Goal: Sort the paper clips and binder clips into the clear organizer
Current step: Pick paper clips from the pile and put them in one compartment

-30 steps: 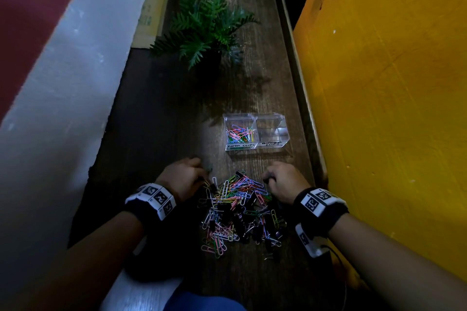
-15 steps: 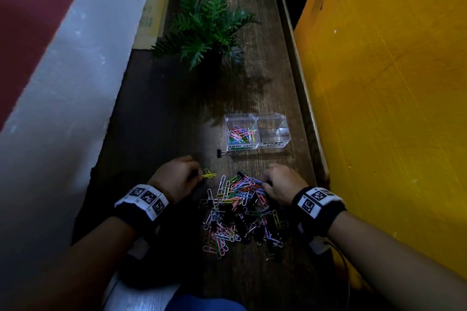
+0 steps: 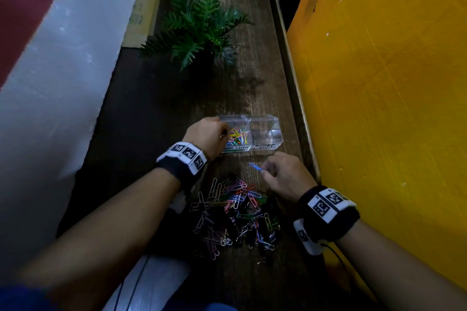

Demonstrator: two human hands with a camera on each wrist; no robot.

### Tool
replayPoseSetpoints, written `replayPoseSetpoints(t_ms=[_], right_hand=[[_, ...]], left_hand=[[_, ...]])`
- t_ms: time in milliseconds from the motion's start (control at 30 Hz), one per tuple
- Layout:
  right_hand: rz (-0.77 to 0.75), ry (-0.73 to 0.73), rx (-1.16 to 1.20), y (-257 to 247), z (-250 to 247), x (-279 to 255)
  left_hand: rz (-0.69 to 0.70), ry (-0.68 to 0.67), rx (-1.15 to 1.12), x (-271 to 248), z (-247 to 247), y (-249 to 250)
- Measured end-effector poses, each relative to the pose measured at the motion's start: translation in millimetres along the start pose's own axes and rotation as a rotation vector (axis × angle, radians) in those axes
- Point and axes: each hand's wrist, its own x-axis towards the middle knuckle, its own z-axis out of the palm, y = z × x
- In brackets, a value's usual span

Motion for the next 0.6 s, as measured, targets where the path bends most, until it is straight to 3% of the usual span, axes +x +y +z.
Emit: replayPoseSetpoints(t_ms=[233, 600], right_hand=[[-0.001, 0.104, 0.0, -16, -13, 27], [-0.035, -0.037, -0.39, -56, -7, 100]], left_hand=[[0.028, -0.125, 0.227, 12, 15, -1], [0.022, -0.08, 0.068, -19, 20, -19]])
